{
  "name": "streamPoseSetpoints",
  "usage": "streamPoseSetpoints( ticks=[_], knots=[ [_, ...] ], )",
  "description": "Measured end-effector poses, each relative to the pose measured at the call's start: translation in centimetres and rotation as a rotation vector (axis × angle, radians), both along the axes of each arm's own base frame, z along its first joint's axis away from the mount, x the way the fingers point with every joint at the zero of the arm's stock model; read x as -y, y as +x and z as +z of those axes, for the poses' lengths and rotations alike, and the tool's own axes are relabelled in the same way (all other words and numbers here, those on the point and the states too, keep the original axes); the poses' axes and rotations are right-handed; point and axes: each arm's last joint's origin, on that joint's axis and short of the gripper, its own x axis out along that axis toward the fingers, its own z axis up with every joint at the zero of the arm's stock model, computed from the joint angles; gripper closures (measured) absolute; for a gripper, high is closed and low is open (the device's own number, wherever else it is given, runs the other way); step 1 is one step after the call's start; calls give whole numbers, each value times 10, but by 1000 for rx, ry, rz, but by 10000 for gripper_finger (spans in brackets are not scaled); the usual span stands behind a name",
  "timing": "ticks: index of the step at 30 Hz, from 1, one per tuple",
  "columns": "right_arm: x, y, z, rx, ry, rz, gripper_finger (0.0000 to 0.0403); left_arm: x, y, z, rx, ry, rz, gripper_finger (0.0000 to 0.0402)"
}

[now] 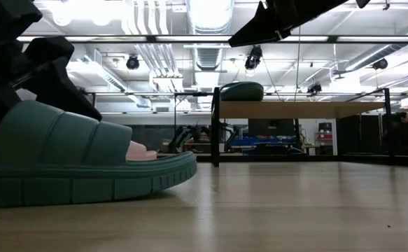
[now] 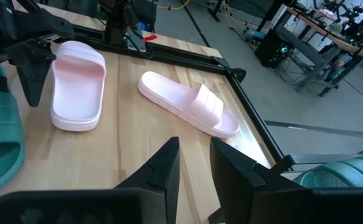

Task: Pick and place slides into the shelf
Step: Put the green slipper on the shelf

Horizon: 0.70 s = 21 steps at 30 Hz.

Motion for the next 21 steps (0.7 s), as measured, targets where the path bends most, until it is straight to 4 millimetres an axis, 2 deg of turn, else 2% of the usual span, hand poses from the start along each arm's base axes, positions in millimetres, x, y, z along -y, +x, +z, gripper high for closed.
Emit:
streamPoseSetpoints(
  ticks=[11,21],
  knots=[
    [0,0,0,-1,-1,0,327,0,0,0,-11,17,-14,291],
    [0,0,0,-1,-2,1,330,0,0,1,-11,18,-15,334]
  ],
)
